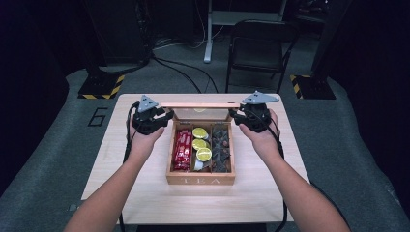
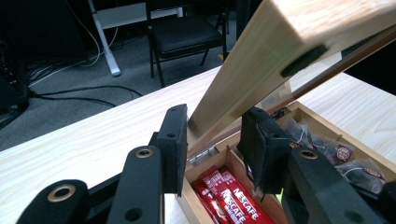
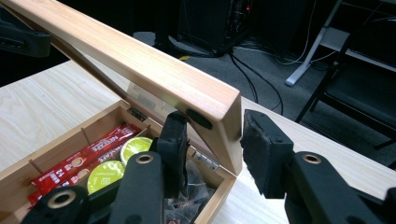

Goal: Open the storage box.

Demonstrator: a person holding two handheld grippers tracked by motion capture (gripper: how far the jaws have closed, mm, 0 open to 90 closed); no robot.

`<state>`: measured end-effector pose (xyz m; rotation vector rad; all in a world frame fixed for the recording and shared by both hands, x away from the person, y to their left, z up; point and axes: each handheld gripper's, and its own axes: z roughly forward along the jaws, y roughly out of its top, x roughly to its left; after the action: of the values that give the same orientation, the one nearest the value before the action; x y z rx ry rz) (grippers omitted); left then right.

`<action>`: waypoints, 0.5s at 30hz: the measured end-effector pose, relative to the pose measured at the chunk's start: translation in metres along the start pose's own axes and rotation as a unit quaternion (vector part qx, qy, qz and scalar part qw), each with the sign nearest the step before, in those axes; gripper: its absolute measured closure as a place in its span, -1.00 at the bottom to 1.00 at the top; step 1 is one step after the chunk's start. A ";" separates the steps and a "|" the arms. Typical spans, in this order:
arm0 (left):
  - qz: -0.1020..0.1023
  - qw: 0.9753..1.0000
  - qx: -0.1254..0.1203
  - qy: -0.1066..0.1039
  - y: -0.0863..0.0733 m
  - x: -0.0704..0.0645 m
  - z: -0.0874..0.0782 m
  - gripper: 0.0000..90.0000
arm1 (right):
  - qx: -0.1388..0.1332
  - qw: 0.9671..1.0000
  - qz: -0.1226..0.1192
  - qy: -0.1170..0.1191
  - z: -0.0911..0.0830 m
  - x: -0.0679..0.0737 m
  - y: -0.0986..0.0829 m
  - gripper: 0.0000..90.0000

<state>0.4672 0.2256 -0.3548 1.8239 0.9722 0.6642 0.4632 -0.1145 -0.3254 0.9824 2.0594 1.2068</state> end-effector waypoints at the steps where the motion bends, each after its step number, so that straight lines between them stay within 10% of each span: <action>1: -0.001 1.000 0.002 0.000 0.002 0.001 0.001 0.38 | 0.000 1.000 -0.001 0.000 0.001 -0.001 0.000 0.32; 15: -0.004 1.000 0.007 0.003 0.010 0.005 0.006 0.39 | 0.004 1.000 0.015 -0.007 0.010 -0.007 0.003 0.25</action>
<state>0.4779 0.2244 -0.3480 1.8308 0.9891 0.6604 0.4755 -0.1146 -0.3268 1.0262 2.0476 1.2043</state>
